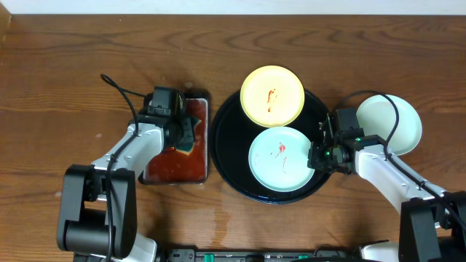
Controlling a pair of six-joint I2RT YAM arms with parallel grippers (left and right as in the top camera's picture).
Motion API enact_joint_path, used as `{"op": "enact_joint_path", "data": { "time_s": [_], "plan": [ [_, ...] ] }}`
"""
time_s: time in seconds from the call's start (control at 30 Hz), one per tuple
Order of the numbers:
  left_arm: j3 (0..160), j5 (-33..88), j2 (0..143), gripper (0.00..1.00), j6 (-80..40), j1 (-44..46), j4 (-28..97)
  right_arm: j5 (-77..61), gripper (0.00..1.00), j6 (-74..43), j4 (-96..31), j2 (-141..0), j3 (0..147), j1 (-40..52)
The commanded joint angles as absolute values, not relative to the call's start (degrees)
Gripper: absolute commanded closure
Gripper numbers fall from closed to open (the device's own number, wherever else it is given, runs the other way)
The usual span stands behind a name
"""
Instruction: Clean dirty plates on tray and stack at the side
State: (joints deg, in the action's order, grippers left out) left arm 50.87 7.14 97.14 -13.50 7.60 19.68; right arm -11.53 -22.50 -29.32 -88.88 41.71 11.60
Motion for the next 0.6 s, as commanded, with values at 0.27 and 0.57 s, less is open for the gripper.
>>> {"op": "enact_joint_path", "data": {
  "time_s": [0.27,0.57],
  "plan": [
    [50.0,7.0,95.5,0.93,-13.5,7.4,24.2,-10.8,0.99,-22.2,-29.5,-89.7,41.5,12.1],
    [49.9,12.4,87.1,0.93,-8.6,7.4,24.9,-10.8,0.99,-22.2,-29.6,-89.7,41.5,12.1]
  ]
}}
